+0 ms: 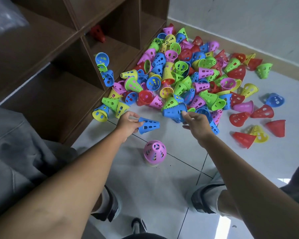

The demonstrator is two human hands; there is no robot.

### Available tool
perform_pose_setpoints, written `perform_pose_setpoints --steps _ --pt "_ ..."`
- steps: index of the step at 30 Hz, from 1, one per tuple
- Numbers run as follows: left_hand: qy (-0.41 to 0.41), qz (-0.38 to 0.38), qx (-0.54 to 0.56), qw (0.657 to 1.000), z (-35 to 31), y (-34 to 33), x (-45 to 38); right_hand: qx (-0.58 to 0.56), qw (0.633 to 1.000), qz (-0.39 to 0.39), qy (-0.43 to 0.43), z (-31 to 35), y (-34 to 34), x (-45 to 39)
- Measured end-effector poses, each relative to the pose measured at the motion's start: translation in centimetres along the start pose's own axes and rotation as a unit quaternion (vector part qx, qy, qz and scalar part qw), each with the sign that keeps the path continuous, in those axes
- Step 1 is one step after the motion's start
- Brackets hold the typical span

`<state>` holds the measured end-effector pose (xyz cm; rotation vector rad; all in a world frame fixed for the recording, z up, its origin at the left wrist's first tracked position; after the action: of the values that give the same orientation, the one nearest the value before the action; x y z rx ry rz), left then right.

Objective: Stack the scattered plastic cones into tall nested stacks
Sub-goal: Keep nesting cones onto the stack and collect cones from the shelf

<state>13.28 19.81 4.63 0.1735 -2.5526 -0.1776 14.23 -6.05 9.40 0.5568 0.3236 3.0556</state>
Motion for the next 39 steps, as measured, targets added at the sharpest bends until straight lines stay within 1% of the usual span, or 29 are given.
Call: perform_pose_setpoints --steps 2,4,7,10,13,16,18,24,27,32,39 --pt "0.003 -0.007 0.017 1.0 0.1 0.6 0.1 -0.028 0.999 0.016 0.011 0.7 -0.3 -0.2" --pt "0.008 -0.013 0.029 0.999 0.3 1.2 0.3 -0.071 0.996 0.051 0.007 1.3 -0.5 -0.2" --pt "0.021 -0.021 0.063 0.998 0.4 1.9 0.5 -0.135 0.981 0.135 -0.032 2.0 -0.9 0.4" --pt "0.049 -0.022 0.138 0.989 0.3 2.7 0.7 -0.167 0.954 0.231 -0.088 3.0 -1.6 1.3" --pt "0.071 0.005 0.223 0.972 0.0 3.5 0.8 -0.171 0.926 0.311 -0.128 3.5 -2.2 2.2" --pt "0.069 0.032 0.273 0.959 -0.4 3.9 1.0 -0.156 0.896 0.38 -0.167 3.4 -2.6 2.8" --pt "0.066 0.055 0.298 0.951 -0.8 4.0 1.2 -0.132 0.883 0.413 -0.182 3.3 -2.7 3.0" --pt "0.074 0.113 0.331 0.934 -1.7 3.9 1.9 -0.057 0.877 0.434 -0.198 2.2 -2.7 2.9" --pt "0.079 0.141 0.348 0.924 -2.4 3.6 2.4 -0.018 0.88 0.425 -0.211 1.7 -2.5 3.2" --pt "0.086 0.25 0.321 0.91 -3.2 2.9 3.0 0.028 0.891 0.401 -0.211 1.0 -2.1 3.1" --pt "0.089 0.347 0.252 0.899 -4.9 1.3 3.4 0.099 0.904 0.361 -0.207 -0.3 -1.9 2.6"
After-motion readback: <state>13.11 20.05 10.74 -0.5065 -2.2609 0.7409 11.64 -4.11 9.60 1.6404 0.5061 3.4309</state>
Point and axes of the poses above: each hand's wrist, its own x-axis away from the middle knuckle, its own y-axis out of the back of the hand, z = x × y, the point moved 2 cm from there along -x, towards the middle knuckle, and after that the axes turned 1 degree about -x, right-handed, at the moved point
